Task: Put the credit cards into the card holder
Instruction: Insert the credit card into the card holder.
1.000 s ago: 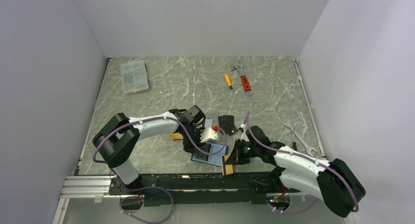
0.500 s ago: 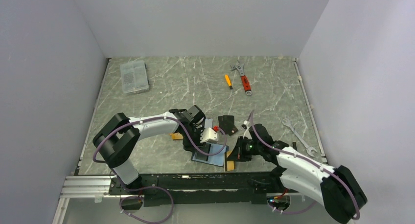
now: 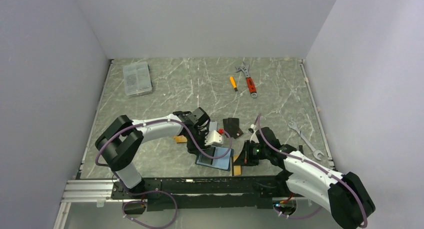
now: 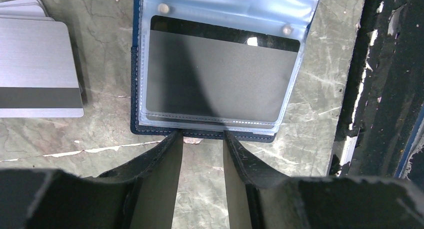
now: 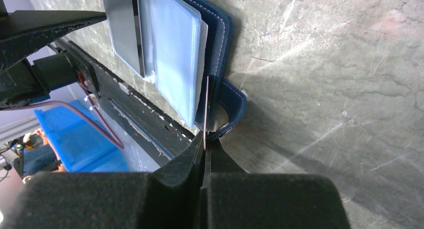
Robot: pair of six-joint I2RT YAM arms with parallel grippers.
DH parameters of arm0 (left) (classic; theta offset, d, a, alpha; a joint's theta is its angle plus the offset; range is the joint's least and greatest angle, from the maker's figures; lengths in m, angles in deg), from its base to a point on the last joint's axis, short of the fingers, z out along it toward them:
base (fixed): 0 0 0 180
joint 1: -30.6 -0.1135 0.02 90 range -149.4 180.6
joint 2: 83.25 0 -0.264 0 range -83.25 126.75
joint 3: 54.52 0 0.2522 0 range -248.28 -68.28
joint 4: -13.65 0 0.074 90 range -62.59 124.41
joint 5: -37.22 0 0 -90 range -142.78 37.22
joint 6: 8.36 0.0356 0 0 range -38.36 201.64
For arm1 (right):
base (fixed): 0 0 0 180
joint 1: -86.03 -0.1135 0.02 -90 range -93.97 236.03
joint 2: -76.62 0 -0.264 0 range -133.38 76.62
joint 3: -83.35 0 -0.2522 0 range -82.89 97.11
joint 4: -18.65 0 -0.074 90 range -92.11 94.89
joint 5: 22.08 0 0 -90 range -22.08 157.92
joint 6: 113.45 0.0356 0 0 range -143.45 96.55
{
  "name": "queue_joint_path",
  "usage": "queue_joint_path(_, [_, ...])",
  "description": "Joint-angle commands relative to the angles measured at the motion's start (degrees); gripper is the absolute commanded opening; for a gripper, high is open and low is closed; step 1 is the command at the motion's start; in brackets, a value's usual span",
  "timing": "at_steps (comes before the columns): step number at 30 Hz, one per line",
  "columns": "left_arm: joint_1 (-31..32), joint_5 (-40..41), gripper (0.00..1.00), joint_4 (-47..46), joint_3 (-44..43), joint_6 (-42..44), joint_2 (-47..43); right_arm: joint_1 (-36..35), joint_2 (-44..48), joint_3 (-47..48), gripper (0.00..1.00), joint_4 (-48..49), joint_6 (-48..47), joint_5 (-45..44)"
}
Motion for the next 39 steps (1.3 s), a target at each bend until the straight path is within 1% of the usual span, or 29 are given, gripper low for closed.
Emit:
queue_joint_path(1, [0.5,-1.0,0.40,1.2,-1.6,0.9,1.0,0.2,1.1,0.4,0.00,0.0,-1.1,1.0])
queue_joint_path(4, [0.5,-1.0,0.39,1.0,-1.3,1.1,0.7,0.2,4.9,-0.3,0.00,-1.4,-0.7,0.8])
queue_joint_path(7, [0.6,-0.7,0.39,1.4,-1.5,1.1,0.9,0.2,6.6,-0.1,0.00,-1.6,-0.3,1.2])
queue_joint_path(20, [0.5,-0.9,0.37,1.8,-2.2,0.9,1.0,0.2,1.7,-0.2,0.00,1.9,-0.9,2.6])
queue_joint_path(39, [0.5,-1.0,0.33,2.5,-2.4,1.2,1.4,0.2,0.6,-0.2,0.00,4.6,-0.9,4.2])
